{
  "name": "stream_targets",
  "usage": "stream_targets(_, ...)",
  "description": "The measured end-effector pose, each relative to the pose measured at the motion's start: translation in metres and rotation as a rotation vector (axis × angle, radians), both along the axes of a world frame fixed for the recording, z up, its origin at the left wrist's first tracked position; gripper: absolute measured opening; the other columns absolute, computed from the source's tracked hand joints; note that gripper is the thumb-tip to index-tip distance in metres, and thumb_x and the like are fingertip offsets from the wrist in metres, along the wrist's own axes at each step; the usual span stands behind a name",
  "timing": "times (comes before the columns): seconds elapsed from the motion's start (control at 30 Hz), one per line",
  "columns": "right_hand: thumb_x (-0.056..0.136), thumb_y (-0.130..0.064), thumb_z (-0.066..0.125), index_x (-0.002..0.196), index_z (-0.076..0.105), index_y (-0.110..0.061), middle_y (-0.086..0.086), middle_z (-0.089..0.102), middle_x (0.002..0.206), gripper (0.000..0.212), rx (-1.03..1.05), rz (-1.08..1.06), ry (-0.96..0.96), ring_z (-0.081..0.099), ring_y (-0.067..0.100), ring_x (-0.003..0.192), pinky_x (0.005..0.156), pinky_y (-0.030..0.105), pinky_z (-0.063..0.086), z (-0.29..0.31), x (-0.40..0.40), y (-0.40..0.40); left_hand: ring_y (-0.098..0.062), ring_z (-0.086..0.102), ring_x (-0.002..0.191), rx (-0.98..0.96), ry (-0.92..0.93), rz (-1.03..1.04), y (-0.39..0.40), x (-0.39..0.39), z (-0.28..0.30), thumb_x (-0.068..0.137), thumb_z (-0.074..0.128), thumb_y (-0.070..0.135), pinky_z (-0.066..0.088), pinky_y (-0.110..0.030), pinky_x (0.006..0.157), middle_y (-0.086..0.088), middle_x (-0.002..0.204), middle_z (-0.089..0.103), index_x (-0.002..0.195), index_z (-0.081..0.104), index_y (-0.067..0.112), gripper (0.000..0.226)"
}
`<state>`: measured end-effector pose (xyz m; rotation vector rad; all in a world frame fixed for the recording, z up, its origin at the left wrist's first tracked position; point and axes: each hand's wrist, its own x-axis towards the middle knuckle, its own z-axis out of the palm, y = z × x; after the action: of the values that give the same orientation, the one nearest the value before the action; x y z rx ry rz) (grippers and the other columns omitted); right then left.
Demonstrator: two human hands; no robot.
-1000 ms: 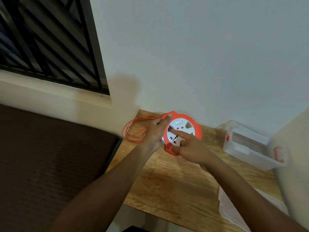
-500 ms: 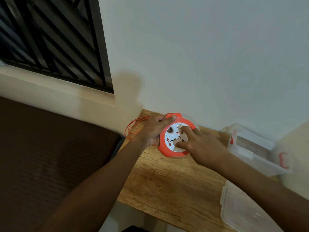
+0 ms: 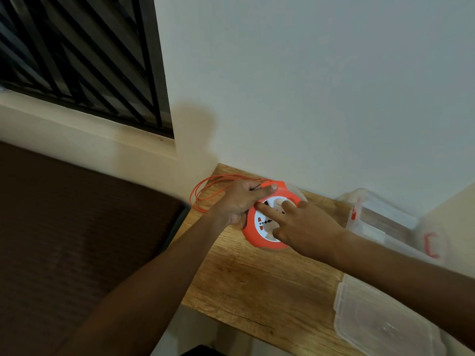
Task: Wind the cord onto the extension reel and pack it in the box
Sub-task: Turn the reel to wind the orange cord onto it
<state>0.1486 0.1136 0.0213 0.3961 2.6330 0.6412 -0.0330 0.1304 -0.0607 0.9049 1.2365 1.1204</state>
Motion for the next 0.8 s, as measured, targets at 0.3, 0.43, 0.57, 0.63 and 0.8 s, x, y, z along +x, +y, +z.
stream_targets(0.3,0.094,-0.024,0.061,0.142,0.046,-0.026,0.012,0.025,0.156,0.051,-0.001,0.031,0.004,0.046,0.035,0.123,0.090,0.046,0.048,0.001,0.005,0.001,-0.020,0.074,0.064,-0.003,0.018,-0.034,0.002,-0.003,-0.009,0.090,0.083,0.038,0.059,-0.028,0.055,-0.006,0.079,0.077,0.087,0.082,0.013,0.025)
stream_targets(0.43,0.096,-0.021,0.058,0.142,0.046,-0.021,0.011,0.018,0.160,0.048,-0.039,0.023,-0.062,0.044,0.036,0.125,0.087,0.044,0.050,-0.004,0.009,0.002,-0.020,0.076,0.066,0.012,0.064,-0.089,0.002,-0.003,-0.012,0.090,0.082,0.038,0.059,-0.029,0.058,-0.003,0.078,0.079,0.081,0.083,0.024,0.016)
stream_targets(0.57,0.095,-0.025,0.062,0.143,0.046,-0.023,0.012,0.017,0.161,0.051,-0.012,-0.038,-0.119,0.053,0.037,0.120,0.091,0.046,0.052,-0.007,0.011,-0.002,-0.023,0.073,0.071,0.030,0.106,-0.132,0.004,0.004,-0.013,0.089,0.084,0.039,0.060,-0.030,0.061,-0.011,0.085,0.076,0.099,0.076,0.001,0.040)
stream_targets(0.63,0.094,-0.026,0.064,0.146,0.041,-0.025,0.014,0.022,0.159,0.056,0.040,-0.030,-0.118,0.053,0.037,0.121,0.098,0.051,0.044,-0.011,0.014,-0.006,-0.023,0.071,0.071,0.064,0.148,-0.153,0.002,0.008,-0.011,0.088,0.084,0.039,0.058,-0.028,0.060,-0.016,0.087,0.072,0.105,0.070,-0.008,0.051)
stream_targets(0.8,0.093,-0.025,0.066,0.146,0.040,-0.021,0.019,0.024,0.156,0.059,0.115,-0.014,-0.164,0.050,0.042,0.123,0.109,0.059,0.030,-0.015,0.013,-0.011,-0.015,0.075,0.067,0.069,0.152,-0.236,0.001,0.009,-0.005,0.089,0.084,0.033,0.058,-0.026,0.059,-0.002,0.079,0.080,0.091,0.082,0.014,0.019)
